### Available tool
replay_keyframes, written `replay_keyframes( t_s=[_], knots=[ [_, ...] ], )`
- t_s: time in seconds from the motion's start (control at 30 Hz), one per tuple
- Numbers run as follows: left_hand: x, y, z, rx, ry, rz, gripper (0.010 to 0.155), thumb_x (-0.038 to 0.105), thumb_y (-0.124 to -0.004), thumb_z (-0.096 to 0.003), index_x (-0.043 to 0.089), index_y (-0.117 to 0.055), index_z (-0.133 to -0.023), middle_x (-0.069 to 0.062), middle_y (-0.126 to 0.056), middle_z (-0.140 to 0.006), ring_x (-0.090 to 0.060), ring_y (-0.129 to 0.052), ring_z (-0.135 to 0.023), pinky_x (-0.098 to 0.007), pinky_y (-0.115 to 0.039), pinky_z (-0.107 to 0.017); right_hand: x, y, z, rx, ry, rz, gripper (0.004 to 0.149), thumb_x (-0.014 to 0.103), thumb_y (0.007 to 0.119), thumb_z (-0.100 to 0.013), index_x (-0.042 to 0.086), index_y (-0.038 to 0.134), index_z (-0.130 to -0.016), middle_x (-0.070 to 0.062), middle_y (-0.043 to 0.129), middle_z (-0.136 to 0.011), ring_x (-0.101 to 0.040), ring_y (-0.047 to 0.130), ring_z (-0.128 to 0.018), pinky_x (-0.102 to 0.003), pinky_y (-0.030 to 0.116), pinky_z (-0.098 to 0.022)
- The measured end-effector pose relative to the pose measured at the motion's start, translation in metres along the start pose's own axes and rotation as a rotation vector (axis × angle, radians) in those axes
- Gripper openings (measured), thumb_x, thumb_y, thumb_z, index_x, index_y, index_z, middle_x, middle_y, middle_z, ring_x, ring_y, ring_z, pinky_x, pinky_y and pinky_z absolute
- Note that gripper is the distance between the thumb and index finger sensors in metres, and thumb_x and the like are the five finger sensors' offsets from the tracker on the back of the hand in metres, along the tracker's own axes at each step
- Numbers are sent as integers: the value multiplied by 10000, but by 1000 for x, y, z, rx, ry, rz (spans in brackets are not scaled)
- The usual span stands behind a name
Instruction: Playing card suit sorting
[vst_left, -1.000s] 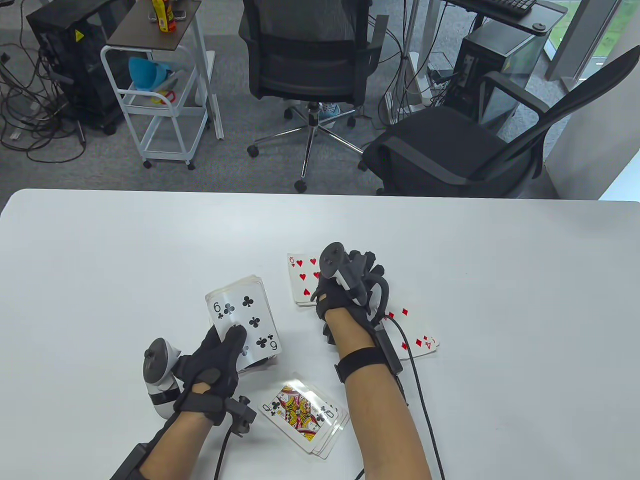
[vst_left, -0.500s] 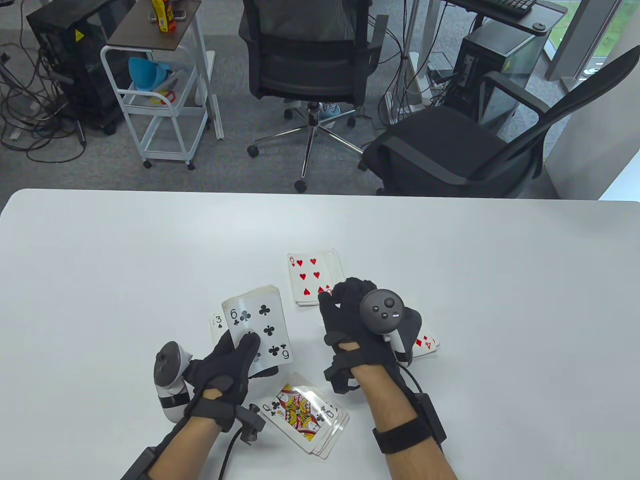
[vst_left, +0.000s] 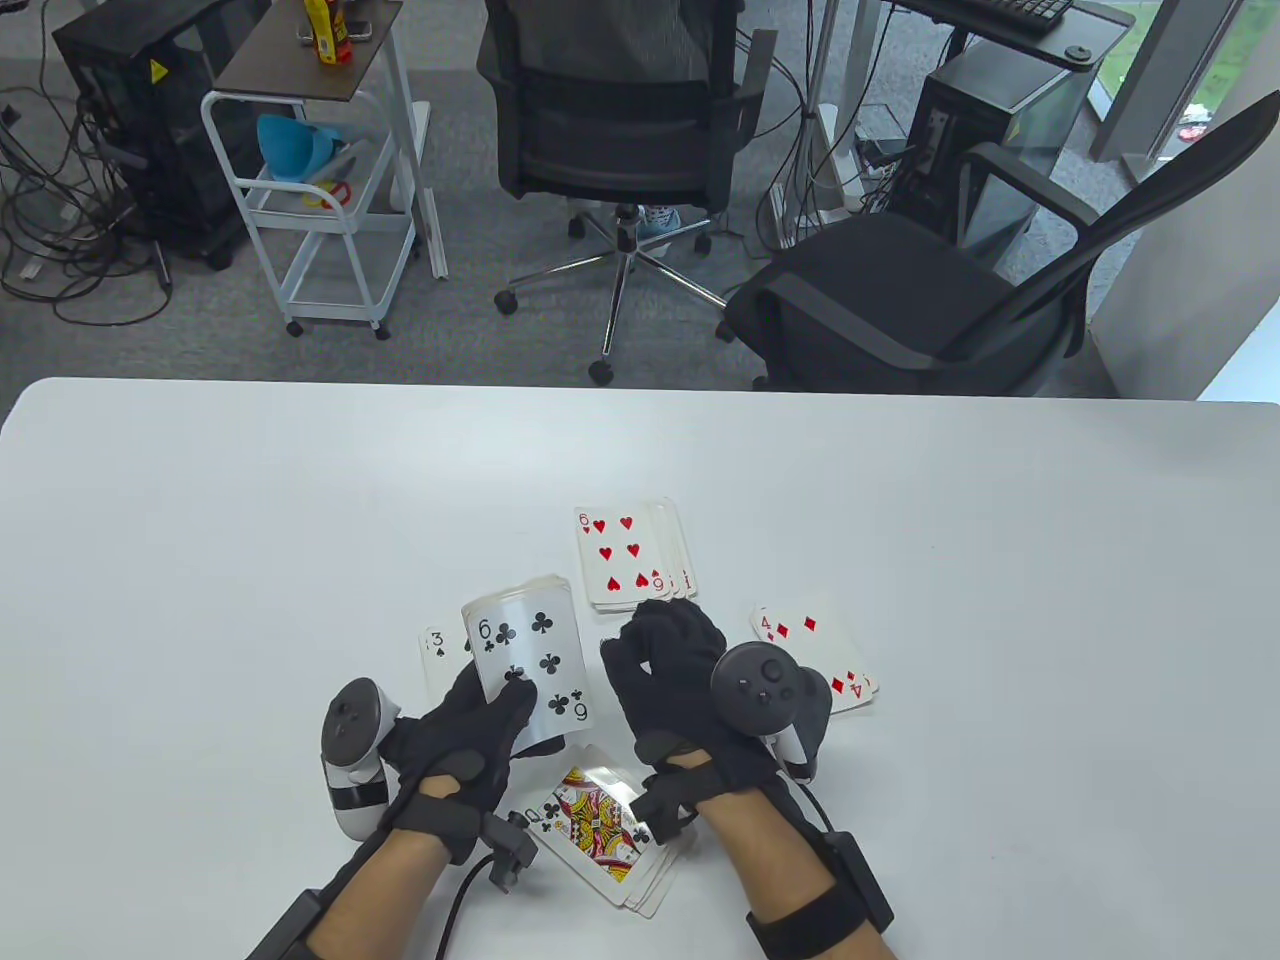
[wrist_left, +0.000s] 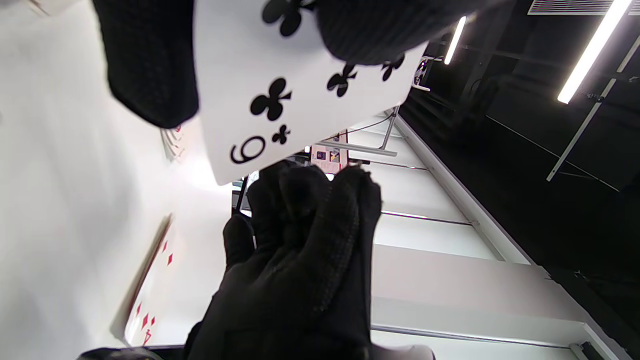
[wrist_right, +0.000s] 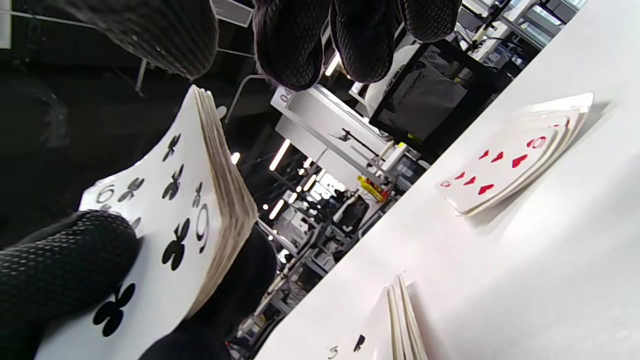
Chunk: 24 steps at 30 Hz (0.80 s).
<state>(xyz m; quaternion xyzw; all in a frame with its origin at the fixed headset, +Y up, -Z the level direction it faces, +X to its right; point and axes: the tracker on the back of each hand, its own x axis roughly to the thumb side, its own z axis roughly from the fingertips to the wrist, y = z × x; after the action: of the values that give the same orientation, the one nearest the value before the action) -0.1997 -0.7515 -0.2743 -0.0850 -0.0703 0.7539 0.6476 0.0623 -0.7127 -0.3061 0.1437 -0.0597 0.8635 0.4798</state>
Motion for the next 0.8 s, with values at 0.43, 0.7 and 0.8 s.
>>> replay_keyframes(
  t_s=[0.43, 0.7, 0.8],
  knots=[
    [-3, 5, 3, 51, 12, 35, 527, 431, -846, -527, 258, -687, -999, 16, -892, -936, -271, -1005, -765, -377, -959, -466, 10, 18, 5, 133, -55, 54, 598, 565, 787, -535, 107, 682, -904, -226, 530, -1079, -526, 375, -1024, -746, 307, -667],
    [-2, 5, 3, 26, 9, 13, 522, 438, -866, -521, 260, -713, -986, 18, -914, -918, -263, -1022, -745, -371, -967, -451, 18, 22, 8, 68, -98, 75, 553, 525, 849, -509, 116, 698, -848, -210, 579, -1051, -519, 449, -1012, -736, 360, -675],
    [-3, 5, 3, 25, 10, 13, 524, 437, -864, -522, 257, -709, -989, 11, -909, -920, -268, -1019, -745, -373, -964, -452, 18, 21, 10, 18, -112, 82, 549, 533, 834, -509, 122, 696, -846, -204, 586, -1046, -512, 471, -1008, -732, 369, -675]
  ],
)
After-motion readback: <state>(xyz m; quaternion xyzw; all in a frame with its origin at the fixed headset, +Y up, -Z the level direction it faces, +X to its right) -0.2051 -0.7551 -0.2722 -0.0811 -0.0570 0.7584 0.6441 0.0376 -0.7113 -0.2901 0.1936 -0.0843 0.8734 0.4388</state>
